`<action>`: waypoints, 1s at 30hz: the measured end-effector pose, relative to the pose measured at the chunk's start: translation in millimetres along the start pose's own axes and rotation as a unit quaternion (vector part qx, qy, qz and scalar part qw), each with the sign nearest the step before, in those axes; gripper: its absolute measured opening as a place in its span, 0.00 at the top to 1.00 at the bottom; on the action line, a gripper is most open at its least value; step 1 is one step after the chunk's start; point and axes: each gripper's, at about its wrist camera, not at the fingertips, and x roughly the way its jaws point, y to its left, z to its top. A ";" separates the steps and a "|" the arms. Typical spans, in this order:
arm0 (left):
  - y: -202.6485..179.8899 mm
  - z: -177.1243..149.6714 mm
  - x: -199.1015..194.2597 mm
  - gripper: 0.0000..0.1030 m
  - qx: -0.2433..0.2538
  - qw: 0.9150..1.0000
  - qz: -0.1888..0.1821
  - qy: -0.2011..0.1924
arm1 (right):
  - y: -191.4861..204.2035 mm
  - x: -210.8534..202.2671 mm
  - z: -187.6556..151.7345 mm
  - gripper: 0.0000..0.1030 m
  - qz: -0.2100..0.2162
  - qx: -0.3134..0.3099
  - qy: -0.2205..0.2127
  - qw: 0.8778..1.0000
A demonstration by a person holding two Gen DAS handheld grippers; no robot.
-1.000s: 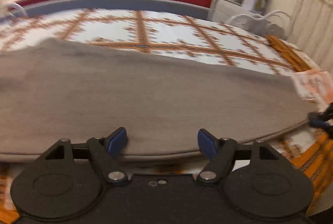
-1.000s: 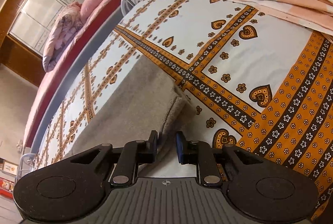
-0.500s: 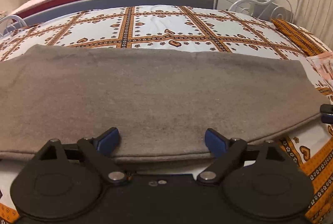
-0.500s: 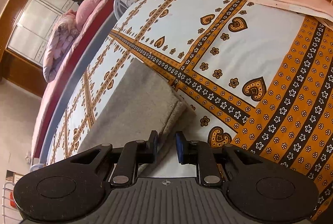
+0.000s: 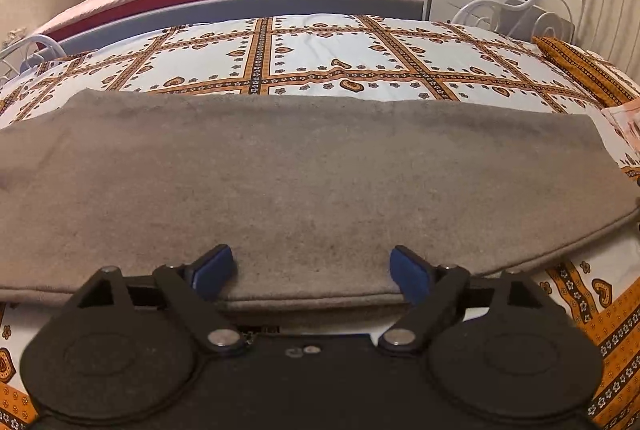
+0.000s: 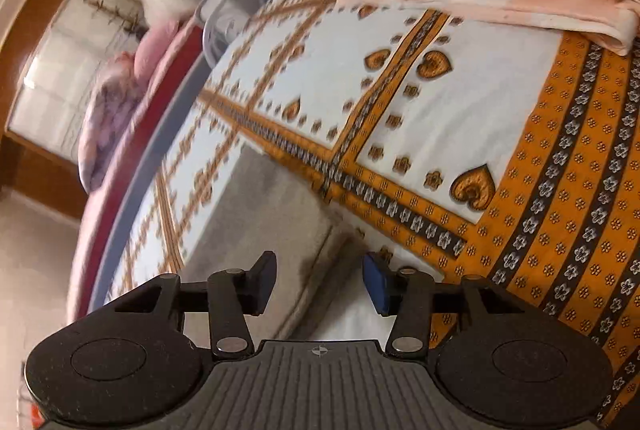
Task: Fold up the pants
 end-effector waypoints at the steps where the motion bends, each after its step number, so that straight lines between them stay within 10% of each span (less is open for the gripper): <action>1: -0.8 -0.9 0.2 0.22 0.000 1.000 0.001 -0.001 | -3.4 1.9 1.3 0.53 0.012 0.014 0.010 1.000; 7: -1.4 -2.8 0.1 0.22 0.002 1.000 0.005 -0.005 | 0.8 15.6 -1.2 0.53 0.007 -0.008 0.039 0.999; 10: -2.2 -2.9 0.1 0.22 0.003 1.000 0.007 -0.005 | 5.9 17.8 -1.3 0.81 -0.013 -0.027 0.037 0.999; 23: 5.8 -1.5 -4.5 0.27 0.011 1.000 -0.009 -0.018 | 32.1 9.6 -8.9 0.84 -0.013 -0.099 0.006 0.995; 30: 111.6 8.8 -20.1 0.30 0.025 0.999 0.033 -0.034 | 95.9 -10.5 -42.2 0.84 0.017 -0.212 -0.040 0.976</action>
